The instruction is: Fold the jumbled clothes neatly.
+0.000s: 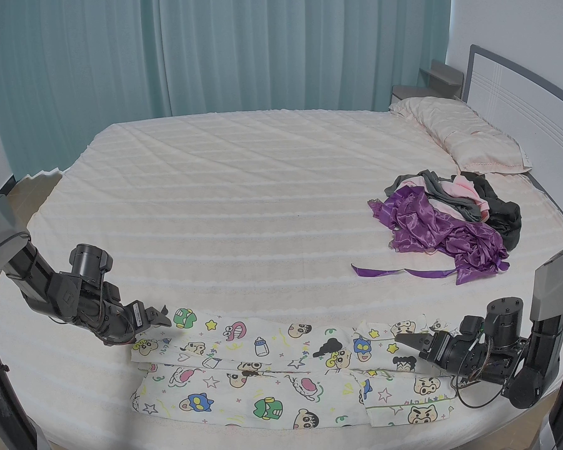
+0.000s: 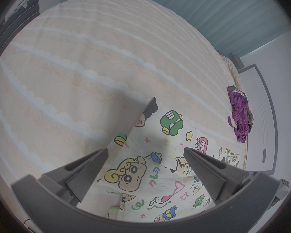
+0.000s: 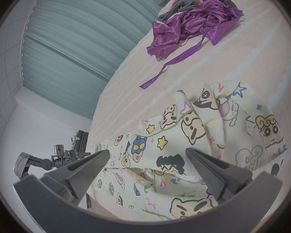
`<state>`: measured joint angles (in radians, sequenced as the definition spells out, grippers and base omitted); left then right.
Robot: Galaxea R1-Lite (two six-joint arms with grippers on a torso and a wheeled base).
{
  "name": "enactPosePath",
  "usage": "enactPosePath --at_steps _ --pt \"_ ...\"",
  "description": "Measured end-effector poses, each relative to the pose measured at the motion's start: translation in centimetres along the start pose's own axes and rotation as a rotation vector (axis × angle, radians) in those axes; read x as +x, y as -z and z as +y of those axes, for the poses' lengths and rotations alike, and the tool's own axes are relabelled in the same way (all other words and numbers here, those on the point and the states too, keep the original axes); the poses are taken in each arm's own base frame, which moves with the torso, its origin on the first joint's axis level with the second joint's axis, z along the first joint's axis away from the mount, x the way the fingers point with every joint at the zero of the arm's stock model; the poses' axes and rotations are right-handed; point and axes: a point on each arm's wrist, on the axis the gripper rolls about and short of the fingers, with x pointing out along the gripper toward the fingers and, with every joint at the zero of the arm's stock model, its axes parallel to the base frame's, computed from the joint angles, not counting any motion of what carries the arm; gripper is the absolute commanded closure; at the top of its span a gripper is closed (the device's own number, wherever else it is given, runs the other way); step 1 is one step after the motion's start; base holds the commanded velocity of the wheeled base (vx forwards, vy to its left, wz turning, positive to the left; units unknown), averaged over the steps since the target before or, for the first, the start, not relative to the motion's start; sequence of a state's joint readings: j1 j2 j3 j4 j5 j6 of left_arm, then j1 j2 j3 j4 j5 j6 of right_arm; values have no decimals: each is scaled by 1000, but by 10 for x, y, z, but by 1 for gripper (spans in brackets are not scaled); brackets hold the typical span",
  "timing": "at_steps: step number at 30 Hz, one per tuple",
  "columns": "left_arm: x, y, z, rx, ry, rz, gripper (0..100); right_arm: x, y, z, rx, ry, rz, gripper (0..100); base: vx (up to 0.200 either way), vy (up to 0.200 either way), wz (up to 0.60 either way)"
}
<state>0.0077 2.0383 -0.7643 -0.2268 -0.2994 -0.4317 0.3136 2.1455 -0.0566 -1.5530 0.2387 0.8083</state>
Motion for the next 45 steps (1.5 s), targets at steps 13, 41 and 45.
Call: enactPosePath --at_steps 13,41,45 --pt "4 1 8 -28 -18 19 100 1 -2 2 -11 -10 -11 0 0 0 0" --pt "-38 -12 -13 1 119 -101 100 56 -24 9 -173 91 -11 0 0 0 0" --pt "-42 -18 -17 12 142 -121 100 65 -25 5 -178 116 -20 0 0 0 0"
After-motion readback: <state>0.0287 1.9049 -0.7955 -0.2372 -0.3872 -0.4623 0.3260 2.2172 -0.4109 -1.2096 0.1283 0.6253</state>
